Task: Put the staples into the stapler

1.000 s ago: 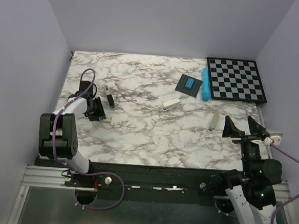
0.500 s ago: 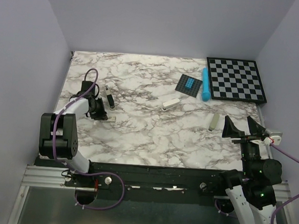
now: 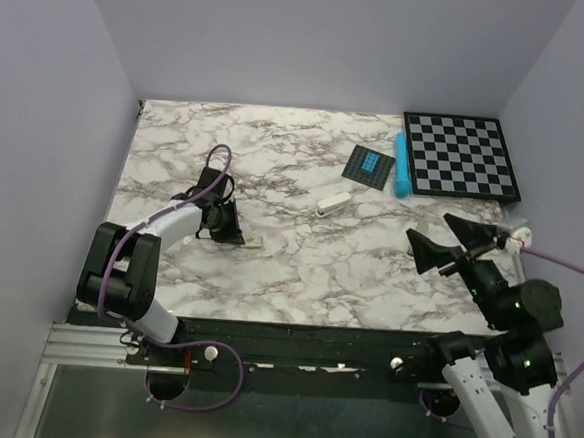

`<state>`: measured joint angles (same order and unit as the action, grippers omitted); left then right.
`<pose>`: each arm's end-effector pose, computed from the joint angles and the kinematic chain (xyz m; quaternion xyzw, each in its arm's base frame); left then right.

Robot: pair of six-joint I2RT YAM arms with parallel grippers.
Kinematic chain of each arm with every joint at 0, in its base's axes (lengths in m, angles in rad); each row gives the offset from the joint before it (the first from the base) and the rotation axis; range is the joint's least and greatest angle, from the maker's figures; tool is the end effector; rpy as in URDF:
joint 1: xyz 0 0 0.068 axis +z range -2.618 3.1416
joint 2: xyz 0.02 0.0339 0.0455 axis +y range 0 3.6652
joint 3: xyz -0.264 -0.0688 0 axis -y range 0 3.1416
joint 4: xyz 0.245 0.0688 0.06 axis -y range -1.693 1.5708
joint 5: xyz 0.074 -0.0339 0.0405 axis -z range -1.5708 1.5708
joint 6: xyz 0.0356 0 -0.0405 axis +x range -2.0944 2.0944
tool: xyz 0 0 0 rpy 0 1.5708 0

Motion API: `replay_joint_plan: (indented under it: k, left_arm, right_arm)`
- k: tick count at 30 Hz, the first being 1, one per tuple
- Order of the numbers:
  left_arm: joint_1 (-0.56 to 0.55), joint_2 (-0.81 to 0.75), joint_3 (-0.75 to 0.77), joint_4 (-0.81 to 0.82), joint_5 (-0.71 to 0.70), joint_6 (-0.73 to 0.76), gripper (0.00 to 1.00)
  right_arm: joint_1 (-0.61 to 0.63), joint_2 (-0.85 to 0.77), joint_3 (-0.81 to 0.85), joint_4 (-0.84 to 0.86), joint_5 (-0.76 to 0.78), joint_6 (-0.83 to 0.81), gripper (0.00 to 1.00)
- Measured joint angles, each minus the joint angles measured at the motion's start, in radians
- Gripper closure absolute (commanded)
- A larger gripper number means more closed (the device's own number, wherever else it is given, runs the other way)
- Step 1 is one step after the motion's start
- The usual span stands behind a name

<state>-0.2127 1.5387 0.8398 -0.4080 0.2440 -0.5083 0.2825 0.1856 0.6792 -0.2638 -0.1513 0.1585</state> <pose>0.2780 -0.0688 0.1686 -0.1146 0.9596 -0.1913 0.1717 0.0505 0.0203 0.3560 -0.0975 0.6147 0.2167 0.7521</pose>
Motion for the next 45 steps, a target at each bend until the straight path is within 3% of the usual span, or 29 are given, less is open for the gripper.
replay_joint_plan:
  k: [9,15,18,22,27,29,36,45]
  left_arm:
    - [-0.231,-0.022,-0.053,0.131,-0.007,-0.191,0.85]
    - [-0.365,-0.022,-0.071,0.234,-0.028,-0.297,0.83]
    - [-0.391,-0.023,-0.083,0.275,-0.048,-0.334,0.69]
    - [-0.394,-0.074,-0.145,0.314,-0.102,-0.390,0.43]
    - [-0.394,-0.254,-0.279,0.326,-0.206,-0.461,0.28]
    - [-0.394,-0.315,-0.326,0.336,-0.248,-0.492,0.27]
    - [-0.394,-0.429,-0.468,0.382,-0.363,-0.594,0.30]
    - [-0.394,-0.453,-0.508,0.431,-0.417,-0.641,0.37]
  right_arm:
    - [0.000,0.515,0.045,-0.076,-0.386,0.112,0.00]
    - [0.011,0.708,-0.044,-0.017,-0.484,0.193,0.00]
    - [0.025,0.783,-0.064,0.039,-0.497,0.225,0.00]
    - [0.060,0.917,-0.060,0.125,-0.508,0.233,0.00]
    - [0.133,1.114,0.009,0.174,-0.512,0.210,0.00]
    - [0.163,1.195,0.064,0.189,-0.512,0.192,0.02]
    - [0.272,1.448,0.317,0.212,-0.490,0.109,0.25]
    - [0.344,1.689,0.525,0.193,-0.422,0.044,0.34]
